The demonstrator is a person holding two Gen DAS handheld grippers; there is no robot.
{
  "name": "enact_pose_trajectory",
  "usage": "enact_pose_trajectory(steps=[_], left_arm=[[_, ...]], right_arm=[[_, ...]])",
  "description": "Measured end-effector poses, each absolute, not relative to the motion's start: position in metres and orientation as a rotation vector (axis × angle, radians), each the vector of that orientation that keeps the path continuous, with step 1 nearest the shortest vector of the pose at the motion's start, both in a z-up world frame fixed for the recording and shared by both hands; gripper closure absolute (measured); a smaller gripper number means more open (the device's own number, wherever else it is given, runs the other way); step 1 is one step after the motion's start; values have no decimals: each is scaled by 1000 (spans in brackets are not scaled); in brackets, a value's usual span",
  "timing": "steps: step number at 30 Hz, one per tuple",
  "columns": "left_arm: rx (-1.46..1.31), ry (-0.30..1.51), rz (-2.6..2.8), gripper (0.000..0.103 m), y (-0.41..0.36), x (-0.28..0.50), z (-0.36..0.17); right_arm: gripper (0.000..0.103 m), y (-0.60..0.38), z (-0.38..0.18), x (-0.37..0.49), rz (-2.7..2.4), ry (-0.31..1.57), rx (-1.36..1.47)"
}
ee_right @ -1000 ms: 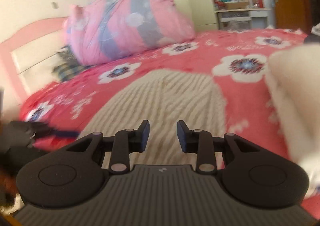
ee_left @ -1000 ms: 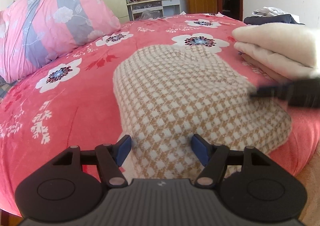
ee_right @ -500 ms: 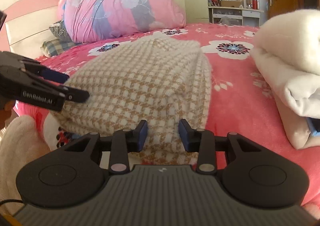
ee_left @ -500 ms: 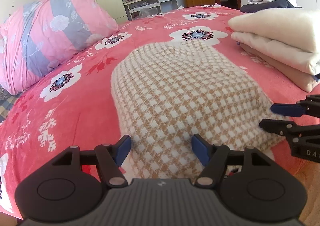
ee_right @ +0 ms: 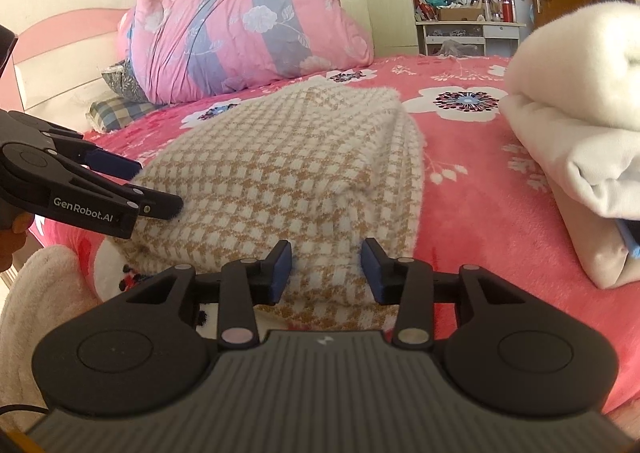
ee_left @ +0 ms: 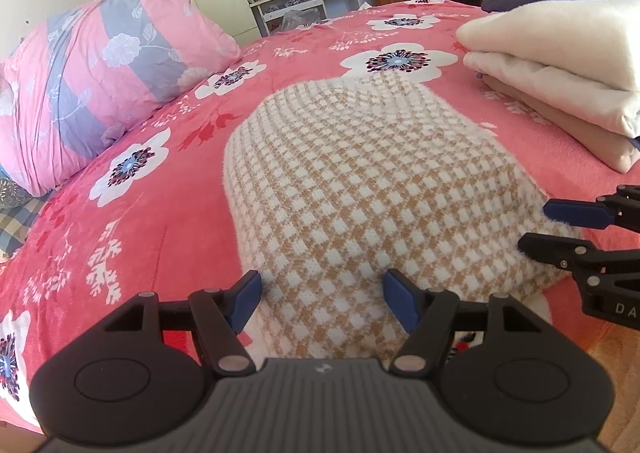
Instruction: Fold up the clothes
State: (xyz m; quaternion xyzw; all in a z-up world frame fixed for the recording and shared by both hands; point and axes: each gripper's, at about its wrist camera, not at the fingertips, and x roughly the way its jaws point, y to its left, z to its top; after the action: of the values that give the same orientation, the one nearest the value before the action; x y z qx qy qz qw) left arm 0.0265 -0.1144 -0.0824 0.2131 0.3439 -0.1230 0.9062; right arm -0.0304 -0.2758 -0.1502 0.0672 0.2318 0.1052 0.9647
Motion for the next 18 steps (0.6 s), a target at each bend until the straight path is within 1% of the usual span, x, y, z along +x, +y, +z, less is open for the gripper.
enact_pose_trajectory(steps=[8, 14, 18], left_arm=[[480, 714, -239, 34, -125, 24, -82], [502, 710, -233, 33, -132, 20, -83], [493, 711, -240, 30, -131, 19, -83]], right_arm=[[62, -277, -152, -32, 218, 454, 165], [58, -277, -154, -33, 226, 442, 187], [57, -277, -154, -34, 234, 440, 198]])
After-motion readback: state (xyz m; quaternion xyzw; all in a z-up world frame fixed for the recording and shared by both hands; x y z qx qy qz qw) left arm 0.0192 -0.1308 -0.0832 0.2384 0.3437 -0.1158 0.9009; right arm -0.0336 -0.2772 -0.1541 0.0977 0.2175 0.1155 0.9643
